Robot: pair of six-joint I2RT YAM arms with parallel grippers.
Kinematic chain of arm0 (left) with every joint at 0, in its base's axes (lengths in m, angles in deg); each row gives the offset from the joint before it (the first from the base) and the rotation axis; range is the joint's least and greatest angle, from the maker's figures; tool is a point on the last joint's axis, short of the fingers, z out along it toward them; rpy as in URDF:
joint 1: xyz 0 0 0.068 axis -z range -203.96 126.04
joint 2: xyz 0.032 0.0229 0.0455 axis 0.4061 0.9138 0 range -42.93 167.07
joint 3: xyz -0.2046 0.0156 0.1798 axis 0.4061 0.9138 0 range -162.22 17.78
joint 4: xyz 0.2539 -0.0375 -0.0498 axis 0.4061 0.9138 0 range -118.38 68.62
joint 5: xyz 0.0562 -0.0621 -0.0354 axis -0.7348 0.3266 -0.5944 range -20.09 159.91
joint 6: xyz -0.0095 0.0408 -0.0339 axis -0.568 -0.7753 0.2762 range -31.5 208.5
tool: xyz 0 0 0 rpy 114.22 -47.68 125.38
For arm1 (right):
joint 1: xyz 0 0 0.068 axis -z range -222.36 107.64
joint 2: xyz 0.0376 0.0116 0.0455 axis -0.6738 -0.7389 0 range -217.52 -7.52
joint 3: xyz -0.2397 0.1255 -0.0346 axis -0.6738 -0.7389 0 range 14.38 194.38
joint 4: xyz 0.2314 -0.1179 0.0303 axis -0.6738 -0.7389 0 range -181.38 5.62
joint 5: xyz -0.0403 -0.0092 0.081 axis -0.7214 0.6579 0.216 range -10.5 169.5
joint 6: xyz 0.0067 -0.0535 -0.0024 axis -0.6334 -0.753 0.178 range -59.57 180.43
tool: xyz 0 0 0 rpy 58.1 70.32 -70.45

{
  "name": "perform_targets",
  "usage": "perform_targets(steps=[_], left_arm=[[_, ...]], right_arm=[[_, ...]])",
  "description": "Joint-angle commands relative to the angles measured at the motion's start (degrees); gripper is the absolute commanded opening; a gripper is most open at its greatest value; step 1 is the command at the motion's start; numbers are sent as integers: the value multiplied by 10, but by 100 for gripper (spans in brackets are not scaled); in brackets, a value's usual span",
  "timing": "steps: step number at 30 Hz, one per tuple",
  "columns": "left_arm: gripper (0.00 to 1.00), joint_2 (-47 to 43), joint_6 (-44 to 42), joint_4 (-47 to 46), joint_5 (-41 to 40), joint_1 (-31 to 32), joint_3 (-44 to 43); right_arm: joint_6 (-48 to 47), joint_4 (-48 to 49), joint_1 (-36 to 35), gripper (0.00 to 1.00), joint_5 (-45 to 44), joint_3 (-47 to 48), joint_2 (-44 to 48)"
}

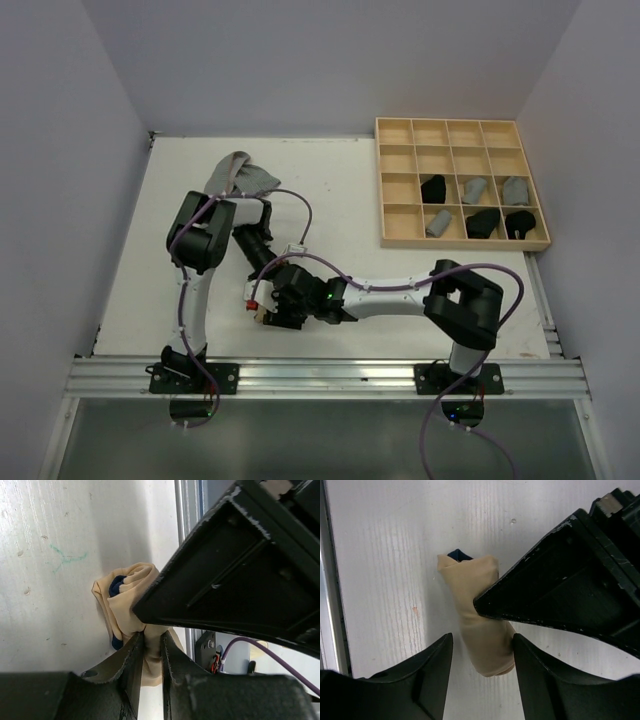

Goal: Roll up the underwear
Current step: Place the rolled underwear into the container

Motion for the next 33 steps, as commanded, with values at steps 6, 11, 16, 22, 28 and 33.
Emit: perform_targets(steps=[6,11,16,22,28,33], left_arm=[[23,43,-32,-143,-44,6,1],[26,56,-23,-141,-35,6,-3],[30,61,-22,-142,-22,4,-13],[40,18,-18,-142,0,-39,-29],[46,-89,3,-143,-3,-133,-94],[52,-226,26,-156,38,-192,-147]], right_arm=[[-13,30,-1,54,13,18,-37],[-14,28,-2,50,35,26,-65],[-7,23,-7,41,43,27,-102],[23,19,-9,2,57,8,-107],[70,19,-12,0,64,-28,-71],[130,19,-5,0,41,-36,-27]])
